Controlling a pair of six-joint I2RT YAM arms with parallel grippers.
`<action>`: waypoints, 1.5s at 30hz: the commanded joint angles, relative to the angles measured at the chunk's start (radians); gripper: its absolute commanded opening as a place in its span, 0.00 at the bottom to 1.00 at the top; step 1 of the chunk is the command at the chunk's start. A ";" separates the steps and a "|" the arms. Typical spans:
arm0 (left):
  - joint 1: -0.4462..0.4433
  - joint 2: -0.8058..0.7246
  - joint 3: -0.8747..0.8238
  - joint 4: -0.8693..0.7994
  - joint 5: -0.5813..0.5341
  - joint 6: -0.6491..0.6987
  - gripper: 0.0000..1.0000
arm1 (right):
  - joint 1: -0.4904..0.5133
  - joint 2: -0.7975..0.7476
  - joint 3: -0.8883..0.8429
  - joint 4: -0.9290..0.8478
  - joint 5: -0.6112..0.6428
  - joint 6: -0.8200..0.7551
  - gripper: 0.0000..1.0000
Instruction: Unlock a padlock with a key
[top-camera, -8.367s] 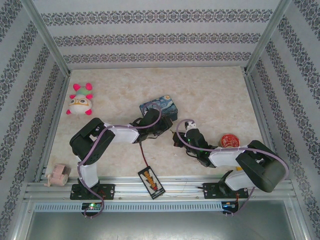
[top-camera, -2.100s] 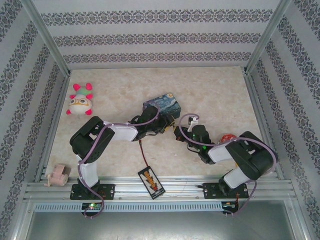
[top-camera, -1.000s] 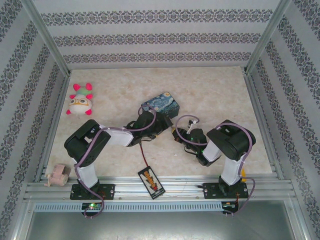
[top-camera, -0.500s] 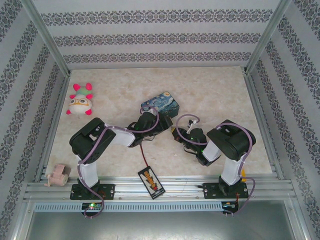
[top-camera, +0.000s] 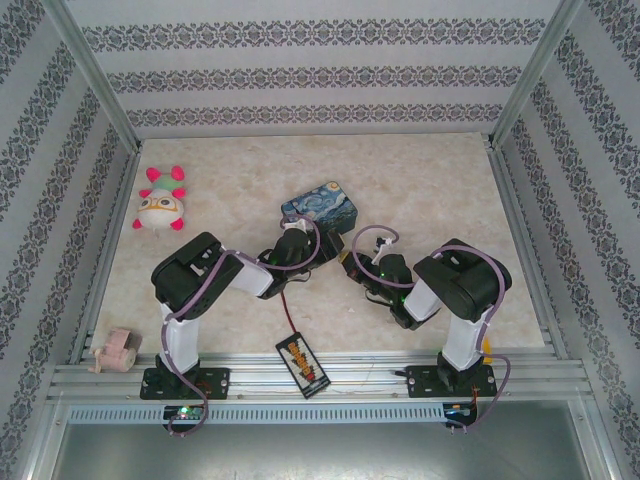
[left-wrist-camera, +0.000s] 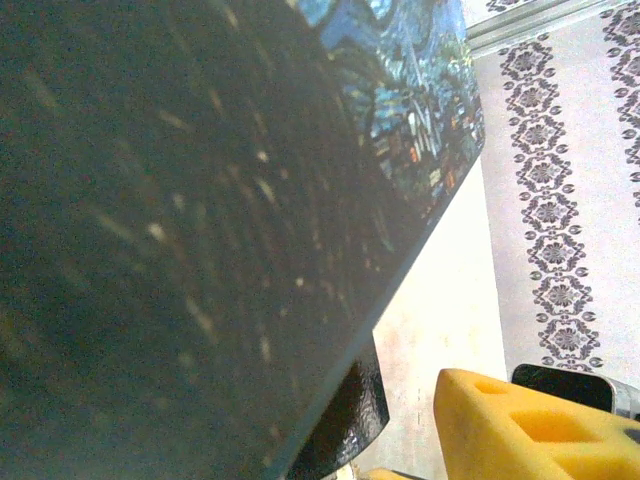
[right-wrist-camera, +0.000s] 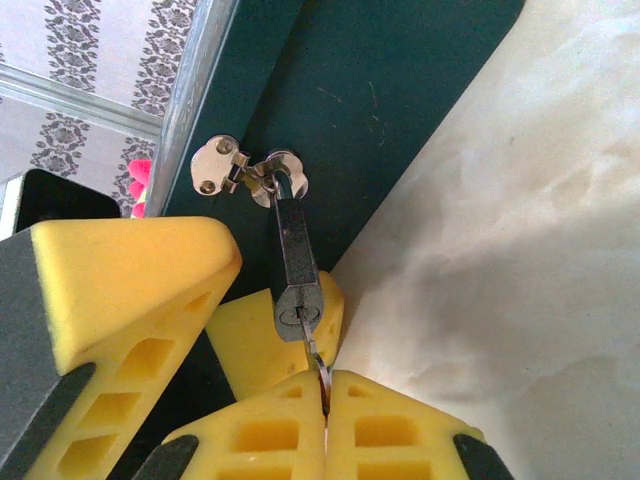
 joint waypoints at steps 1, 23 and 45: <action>-0.010 0.038 -0.009 0.090 -0.036 0.004 0.59 | 0.010 -0.017 0.022 0.052 -0.013 0.012 0.00; -0.010 0.096 -0.016 0.206 -0.040 -0.042 0.33 | 0.000 0.004 0.047 0.053 -0.035 0.108 0.00; -0.010 0.089 -0.074 0.304 0.033 -0.091 0.00 | -0.047 -0.037 0.048 0.053 -0.084 0.218 0.00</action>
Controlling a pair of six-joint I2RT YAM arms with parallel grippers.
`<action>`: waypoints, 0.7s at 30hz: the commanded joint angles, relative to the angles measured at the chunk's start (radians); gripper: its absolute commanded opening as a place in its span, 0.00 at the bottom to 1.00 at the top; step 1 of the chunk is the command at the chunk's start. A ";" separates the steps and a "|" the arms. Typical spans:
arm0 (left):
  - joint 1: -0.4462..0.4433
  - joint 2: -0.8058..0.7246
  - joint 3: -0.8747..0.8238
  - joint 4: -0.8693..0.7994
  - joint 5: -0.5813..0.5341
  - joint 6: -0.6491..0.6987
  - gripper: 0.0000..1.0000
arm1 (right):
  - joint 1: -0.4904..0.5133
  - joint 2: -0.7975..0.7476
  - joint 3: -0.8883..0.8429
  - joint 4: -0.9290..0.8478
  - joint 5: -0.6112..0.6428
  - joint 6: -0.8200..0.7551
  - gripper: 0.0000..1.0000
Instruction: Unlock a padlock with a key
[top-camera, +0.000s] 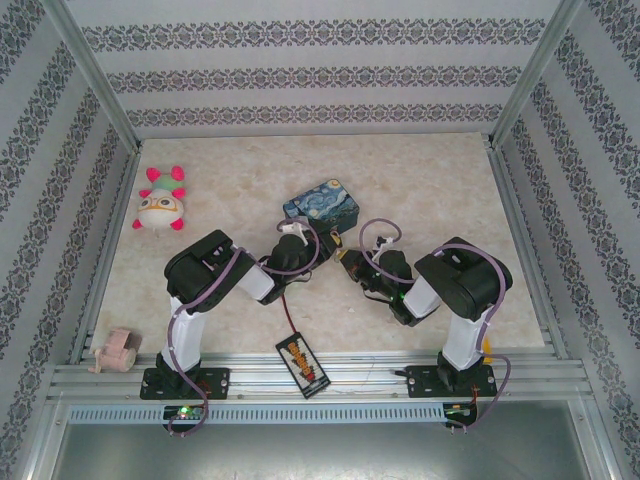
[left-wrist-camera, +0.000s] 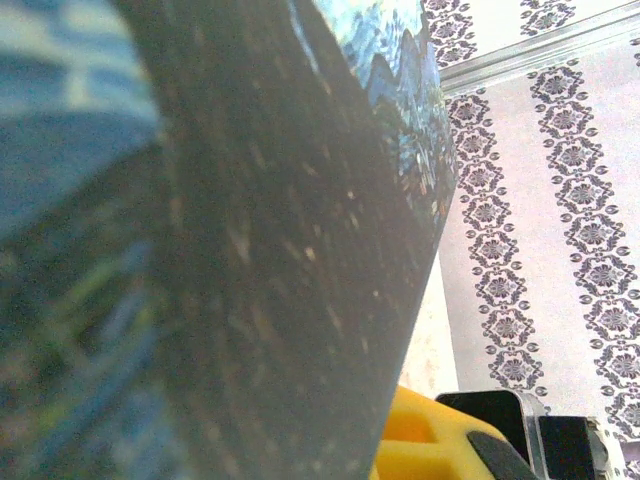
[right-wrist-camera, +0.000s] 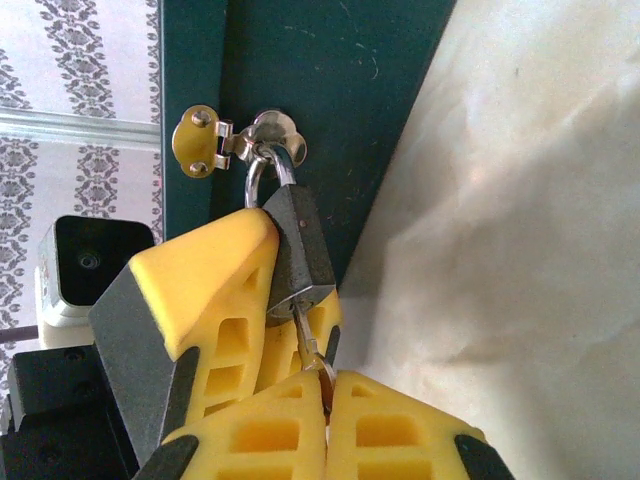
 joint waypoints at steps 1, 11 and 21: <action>-0.012 0.001 -0.038 0.049 0.063 -0.028 0.00 | -0.026 -0.045 0.017 0.077 0.007 -0.002 0.00; -0.013 -0.010 -0.101 0.108 0.104 -0.083 0.01 | -0.028 -0.058 -0.005 0.077 -0.004 -0.027 0.00; -0.024 0.017 -0.158 0.211 0.126 -0.147 0.08 | -0.019 -0.067 -0.007 0.077 0.016 -0.063 0.00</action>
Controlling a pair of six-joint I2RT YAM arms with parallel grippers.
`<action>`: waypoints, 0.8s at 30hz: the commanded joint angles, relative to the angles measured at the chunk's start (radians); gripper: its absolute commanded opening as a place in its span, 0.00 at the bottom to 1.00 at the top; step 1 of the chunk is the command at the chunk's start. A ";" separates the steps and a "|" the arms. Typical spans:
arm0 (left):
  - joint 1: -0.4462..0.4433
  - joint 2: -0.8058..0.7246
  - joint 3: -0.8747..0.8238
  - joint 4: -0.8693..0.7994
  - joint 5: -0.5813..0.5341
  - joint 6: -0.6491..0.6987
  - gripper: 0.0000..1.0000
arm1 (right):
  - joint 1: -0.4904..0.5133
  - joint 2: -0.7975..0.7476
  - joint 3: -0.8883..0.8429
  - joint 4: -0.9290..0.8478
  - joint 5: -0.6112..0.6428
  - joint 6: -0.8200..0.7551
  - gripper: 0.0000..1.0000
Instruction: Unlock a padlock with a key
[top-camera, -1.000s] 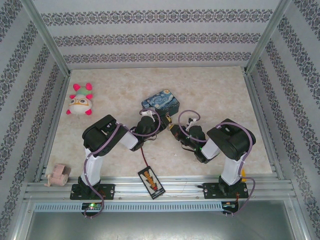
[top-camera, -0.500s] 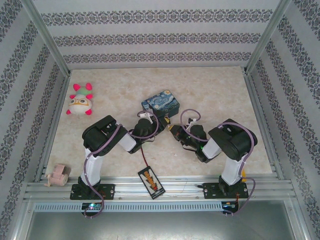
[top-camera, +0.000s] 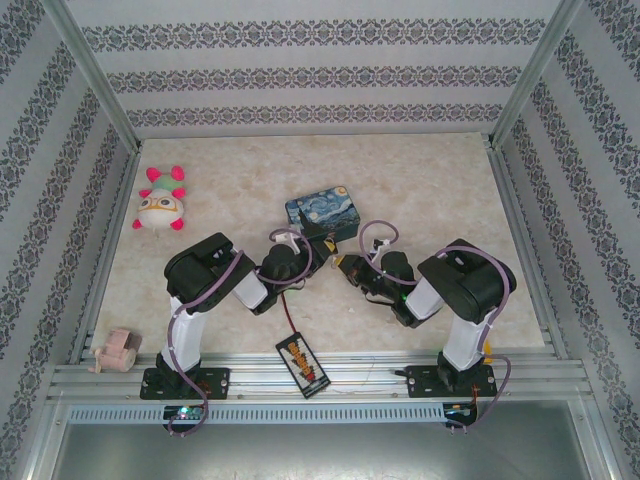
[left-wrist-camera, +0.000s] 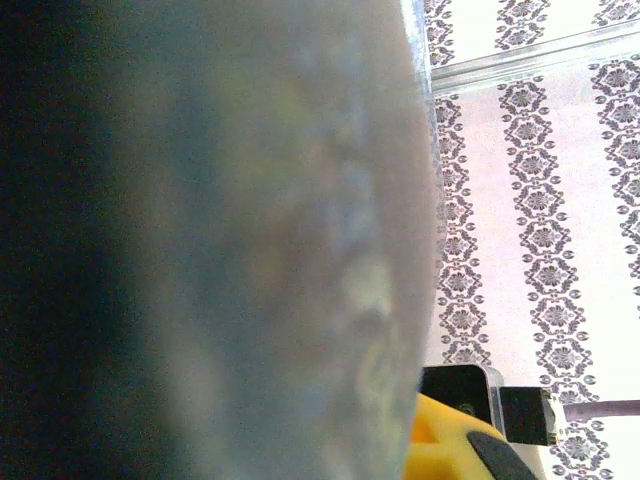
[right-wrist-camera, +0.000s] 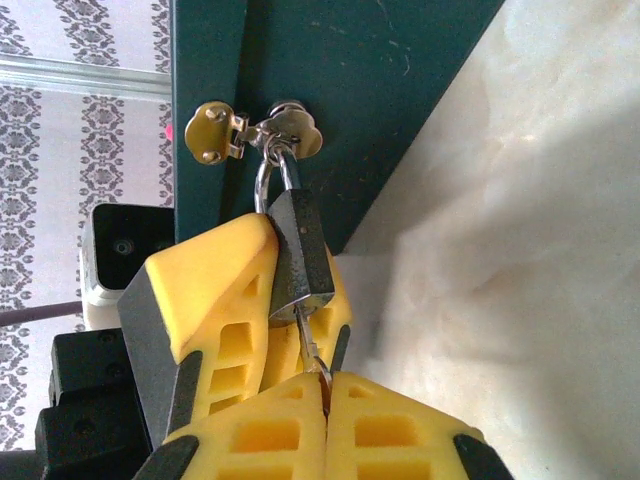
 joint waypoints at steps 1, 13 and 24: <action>-0.026 0.019 -0.039 0.050 0.097 -0.038 0.08 | -0.015 -0.045 0.017 0.089 0.117 -0.057 0.00; -0.042 0.046 -0.017 0.059 0.104 -0.056 0.10 | 0.024 -0.029 0.046 0.089 0.134 -0.061 0.00; -0.044 0.074 -0.017 0.092 0.108 -0.078 0.12 | 0.024 -0.031 0.098 0.089 0.110 -0.052 0.00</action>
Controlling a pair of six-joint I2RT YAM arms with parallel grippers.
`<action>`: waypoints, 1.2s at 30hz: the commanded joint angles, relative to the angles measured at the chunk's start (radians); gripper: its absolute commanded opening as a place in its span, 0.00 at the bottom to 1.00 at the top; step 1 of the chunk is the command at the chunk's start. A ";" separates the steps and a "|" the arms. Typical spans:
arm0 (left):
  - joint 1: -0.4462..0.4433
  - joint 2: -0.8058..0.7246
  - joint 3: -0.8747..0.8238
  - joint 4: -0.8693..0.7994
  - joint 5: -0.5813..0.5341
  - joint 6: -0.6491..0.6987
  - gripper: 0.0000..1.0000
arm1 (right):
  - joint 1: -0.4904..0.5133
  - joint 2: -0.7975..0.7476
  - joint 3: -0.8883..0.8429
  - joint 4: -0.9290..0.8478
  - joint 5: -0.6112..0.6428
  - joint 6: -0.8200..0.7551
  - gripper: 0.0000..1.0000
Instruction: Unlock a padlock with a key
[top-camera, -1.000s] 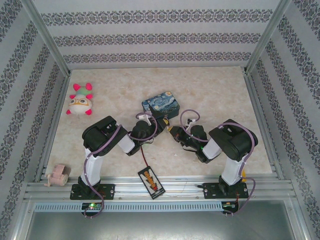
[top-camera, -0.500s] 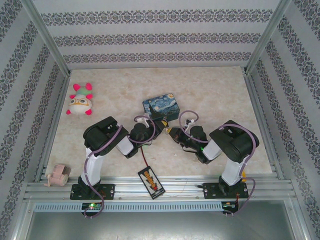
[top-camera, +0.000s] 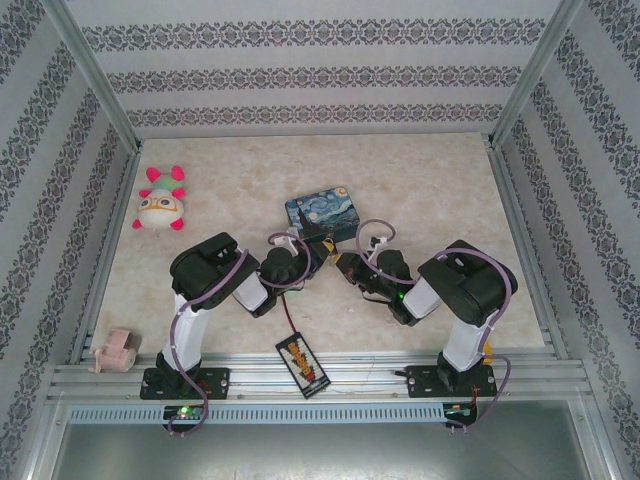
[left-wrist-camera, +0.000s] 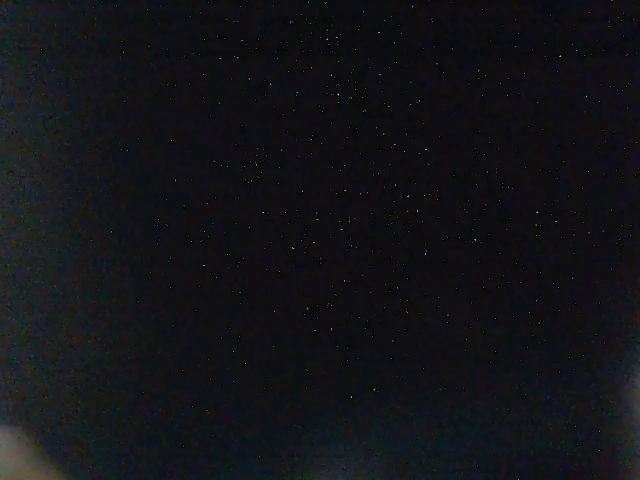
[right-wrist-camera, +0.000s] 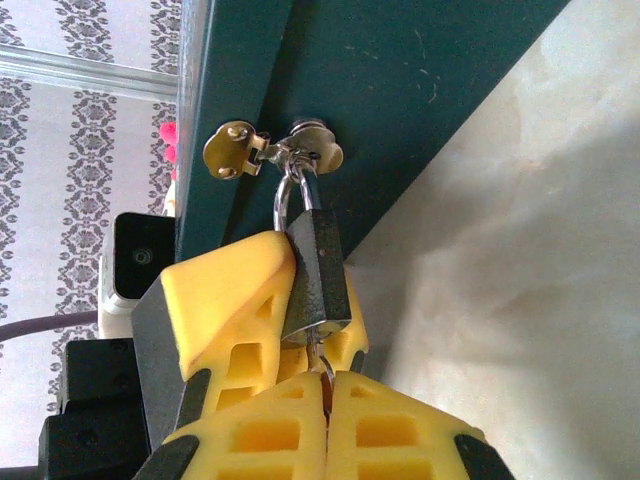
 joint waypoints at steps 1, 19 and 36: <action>-0.045 0.029 -0.009 0.005 0.111 -0.002 0.12 | -0.002 -0.014 0.070 0.141 0.057 -0.015 0.00; -0.051 0.011 0.009 -0.025 0.133 0.020 0.12 | 0.001 -0.017 0.074 0.141 0.079 -0.032 0.00; -0.087 -0.032 0.033 -0.107 0.164 0.062 0.13 | 0.044 0.068 0.150 0.141 0.118 -0.091 0.00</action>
